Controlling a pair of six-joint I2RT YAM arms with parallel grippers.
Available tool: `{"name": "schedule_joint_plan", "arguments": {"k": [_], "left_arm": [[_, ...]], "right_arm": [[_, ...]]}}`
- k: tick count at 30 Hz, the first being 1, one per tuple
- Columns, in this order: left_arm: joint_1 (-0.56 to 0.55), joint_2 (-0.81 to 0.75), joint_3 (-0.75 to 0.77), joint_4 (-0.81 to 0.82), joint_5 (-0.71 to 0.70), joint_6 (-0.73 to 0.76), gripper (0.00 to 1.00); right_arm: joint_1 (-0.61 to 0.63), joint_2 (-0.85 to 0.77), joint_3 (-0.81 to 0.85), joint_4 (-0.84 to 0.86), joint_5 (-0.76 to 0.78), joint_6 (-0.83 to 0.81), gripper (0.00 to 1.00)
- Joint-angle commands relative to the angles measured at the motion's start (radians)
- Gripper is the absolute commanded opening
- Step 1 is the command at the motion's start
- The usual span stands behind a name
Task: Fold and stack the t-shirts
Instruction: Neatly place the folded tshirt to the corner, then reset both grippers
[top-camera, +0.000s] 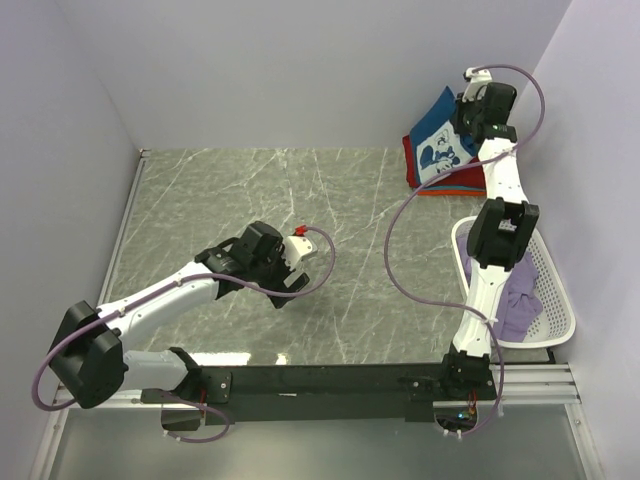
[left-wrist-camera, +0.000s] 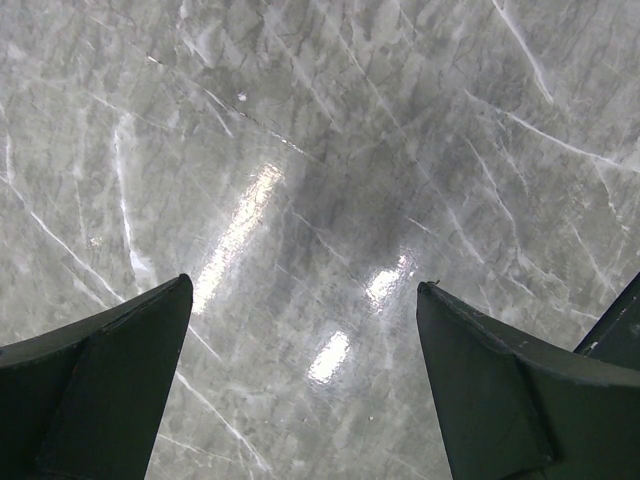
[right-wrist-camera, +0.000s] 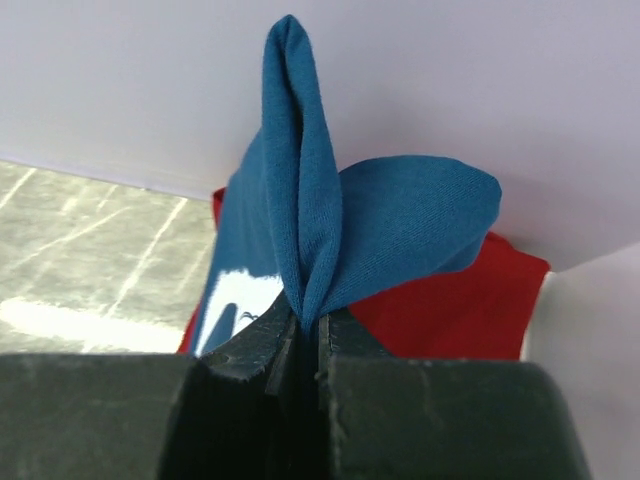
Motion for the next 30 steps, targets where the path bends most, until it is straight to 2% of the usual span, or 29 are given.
{"name": "schedule_joint_plan", "arguments": {"k": [1,3,6,7,8,9,12,13,19,25,27,30], "left_arm": [[0.002,0.004,0.040,-0.007,-0.007,0.008,1.00],[0.002,0.004,0.039,-0.005,-0.007,0.004,0.99],[0.002,0.007,0.034,0.001,-0.010,-0.011,0.99],[0.004,0.008,0.039,-0.004,-0.011,-0.020,0.99],[0.010,0.011,0.042,-0.008,0.007,-0.025,0.99],[0.014,0.008,0.046,-0.014,0.024,-0.029,0.99],[0.043,-0.015,0.050,-0.018,0.074,-0.039,0.99],[0.051,-0.027,0.047,-0.018,0.087,-0.039,1.00],[0.122,-0.027,0.065,-0.025,0.153,-0.081,0.99],[0.295,-0.036,0.106,-0.042,0.331,-0.133,0.99],[0.352,-0.022,0.132,-0.044,0.410,-0.161,0.99],[0.447,0.008,0.178,-0.047,0.449,-0.215,1.00]], "right_arm": [[-0.019,0.001,0.045,0.102,0.006,-0.041,0.00],[-0.029,0.002,0.030,0.117,0.006,-0.042,0.00],[-0.032,-0.002,-0.015,0.174,0.058,-0.038,0.12],[-0.033,-0.002,-0.024,0.191,0.078,-0.030,0.29],[-0.033,-0.005,-0.033,0.206,0.094,-0.027,0.37],[-0.033,-0.009,-0.039,0.229,0.106,-0.025,0.50],[-0.036,-0.010,-0.020,0.232,0.131,-0.014,0.70],[-0.038,-0.012,-0.012,0.229,0.132,-0.013,0.73],[-0.036,-0.068,-0.016,0.213,0.120,-0.004,0.74],[-0.018,-0.220,-0.124,0.133,0.053,0.002,0.75],[-0.006,-0.268,-0.167,0.076,0.025,0.007,0.75],[0.008,-0.355,-0.185,-0.046,-0.023,0.033,0.77]]}}
